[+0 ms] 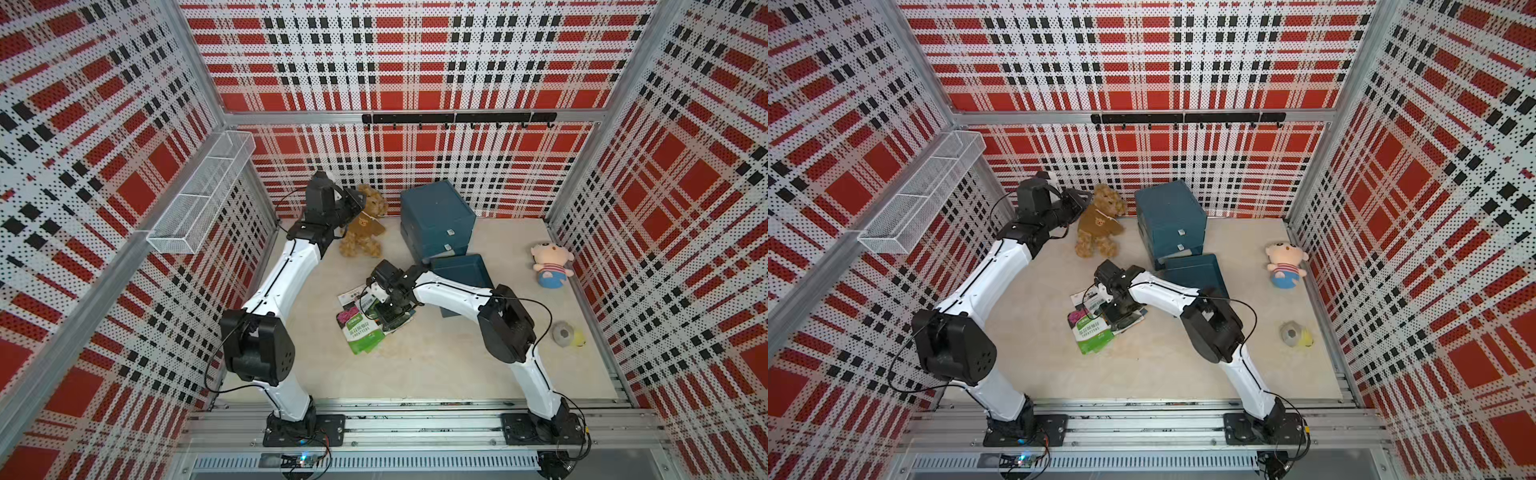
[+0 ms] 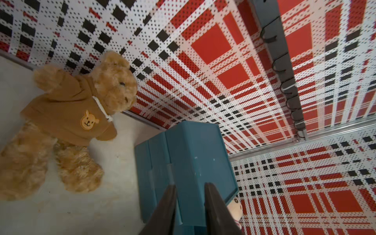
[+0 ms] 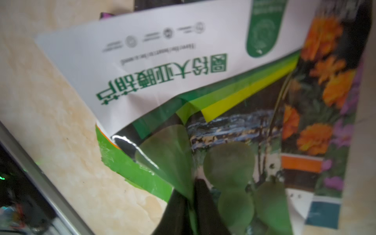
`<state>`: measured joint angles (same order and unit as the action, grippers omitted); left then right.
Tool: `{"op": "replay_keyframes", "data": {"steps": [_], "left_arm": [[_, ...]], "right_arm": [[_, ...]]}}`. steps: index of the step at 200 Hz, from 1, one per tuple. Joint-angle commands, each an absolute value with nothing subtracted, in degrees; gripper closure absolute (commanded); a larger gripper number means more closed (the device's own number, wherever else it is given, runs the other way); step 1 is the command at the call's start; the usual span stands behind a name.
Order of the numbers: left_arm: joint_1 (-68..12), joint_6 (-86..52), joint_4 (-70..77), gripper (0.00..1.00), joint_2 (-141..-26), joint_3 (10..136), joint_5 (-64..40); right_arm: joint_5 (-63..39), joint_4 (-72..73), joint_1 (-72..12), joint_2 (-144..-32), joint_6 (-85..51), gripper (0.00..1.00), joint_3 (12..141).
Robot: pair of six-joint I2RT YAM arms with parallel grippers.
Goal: Take the seed bags out of the drawer
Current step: Place the seed packet at the center of the board, then pick up the drawer from the center of the board.
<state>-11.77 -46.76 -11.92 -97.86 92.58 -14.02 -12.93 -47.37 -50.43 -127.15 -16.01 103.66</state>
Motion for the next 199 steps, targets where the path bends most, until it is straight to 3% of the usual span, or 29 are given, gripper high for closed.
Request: {"op": "replay_keyframes", "data": {"steps": [1, 27, 31, 41, 96, 145, 161, 199], "left_arm": [[-13.65, -45.00, -12.61, 0.71, -100.36, 95.71, -13.79], [-17.30, -44.30, -13.56, 0.71, -106.01, 101.74, -14.76], [-17.73, -44.17, -13.56, 0.71, -106.83, 102.60, -14.94], [-18.61, -43.91, -13.54, 0.71, -108.80, 104.58, -15.51], [-23.55, -40.50, -14.89, 0.71, -119.14, 115.42, -14.89], [-26.20, -34.84, -18.85, 0.71, -127.04, 124.90, -10.73], [-26.61, -34.11, -19.09, 0.70, -128.86, 126.80, -10.46], [-27.13, -33.08, -20.01, 0.70, -131.71, 129.58, -10.29]], "right_arm": [[-13.73, -45.18, -49.73, -122.69, -17.53, 0.57, 101.00], [-13.50, -40.78, -47.79, -115.82, -21.19, 0.36, 94.31], [-13.32, -40.24, -47.30, -114.63, -21.76, 0.28, 93.14], [-12.48, -39.10, -45.96, -111.44, -23.46, 0.24, 90.16], [-9.28, -35.83, -31.67, -89.87, -35.74, 0.33, 69.93], [-6.27, -40.07, -17.07, -79.64, -44.15, 0.29, 58.74], [-8.25, -38.35, -12.82, -77.82, -46.18, 0.24, 55.26], [-12.39, -37.64, -10.11, -82.39, -46.55, 0.24, 53.08]]}}
